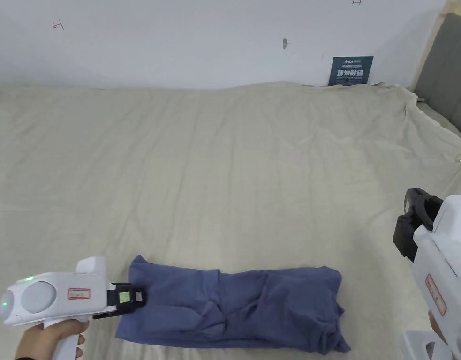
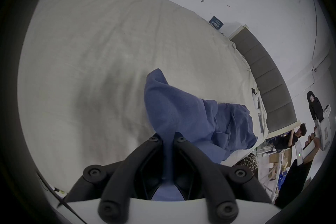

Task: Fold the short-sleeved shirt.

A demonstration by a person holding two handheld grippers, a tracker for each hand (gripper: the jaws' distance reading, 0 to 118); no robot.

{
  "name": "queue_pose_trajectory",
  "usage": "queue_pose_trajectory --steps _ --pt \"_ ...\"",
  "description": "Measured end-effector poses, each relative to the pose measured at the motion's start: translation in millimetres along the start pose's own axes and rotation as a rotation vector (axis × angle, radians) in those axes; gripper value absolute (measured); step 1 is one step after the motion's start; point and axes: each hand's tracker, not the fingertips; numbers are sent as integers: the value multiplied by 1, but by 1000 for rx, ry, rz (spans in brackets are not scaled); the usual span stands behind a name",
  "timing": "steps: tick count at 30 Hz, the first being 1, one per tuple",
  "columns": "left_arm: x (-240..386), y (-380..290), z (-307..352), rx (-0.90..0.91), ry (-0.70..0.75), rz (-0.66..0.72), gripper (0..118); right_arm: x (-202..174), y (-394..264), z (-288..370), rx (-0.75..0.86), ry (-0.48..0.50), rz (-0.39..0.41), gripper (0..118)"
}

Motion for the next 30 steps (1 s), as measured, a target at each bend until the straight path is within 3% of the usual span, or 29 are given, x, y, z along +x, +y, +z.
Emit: queue_pose_trajectory --steps 8,16,24,30 --pt "-26 -1 61 32 160 8 7 -2 -3 -5 8 30 -3 0" --pt "69 17 68 22 41 -87 7 0 -5 -6 11 45 -6 0" --pt "178 32 0 -89 -114 -226 7 7 -8 -3 16 36 -24 0" --pt "234 16 -84 -241 -52 -359 7 15 -13 -1 5 22 -31 0"
